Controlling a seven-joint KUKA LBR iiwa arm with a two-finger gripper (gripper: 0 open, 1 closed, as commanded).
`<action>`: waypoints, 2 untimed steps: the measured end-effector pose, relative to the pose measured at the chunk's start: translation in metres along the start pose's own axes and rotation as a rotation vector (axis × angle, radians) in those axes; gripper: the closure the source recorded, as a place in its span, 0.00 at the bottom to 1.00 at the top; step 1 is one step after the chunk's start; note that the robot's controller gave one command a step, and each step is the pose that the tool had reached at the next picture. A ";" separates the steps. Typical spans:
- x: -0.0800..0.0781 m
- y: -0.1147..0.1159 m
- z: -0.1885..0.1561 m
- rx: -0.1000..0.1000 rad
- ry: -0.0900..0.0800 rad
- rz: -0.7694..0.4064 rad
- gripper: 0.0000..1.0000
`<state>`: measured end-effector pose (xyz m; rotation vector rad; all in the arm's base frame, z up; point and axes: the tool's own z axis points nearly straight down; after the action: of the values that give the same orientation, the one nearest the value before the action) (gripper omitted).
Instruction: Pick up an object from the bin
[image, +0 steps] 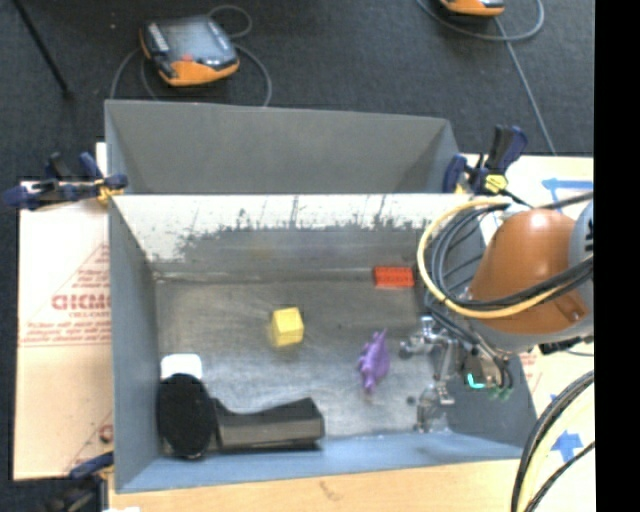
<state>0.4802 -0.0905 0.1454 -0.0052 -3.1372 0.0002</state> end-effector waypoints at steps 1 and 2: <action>-0.002 0.000 -0.003 0.001 -0.007 -0.004 0.00; -0.050 0.013 0.038 0.005 -0.015 -0.292 0.00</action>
Offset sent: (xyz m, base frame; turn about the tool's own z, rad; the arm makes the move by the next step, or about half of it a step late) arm 0.0802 0.0244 -0.0754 -0.4997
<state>0.5301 -0.0776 0.1070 0.4536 -3.1190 0.0066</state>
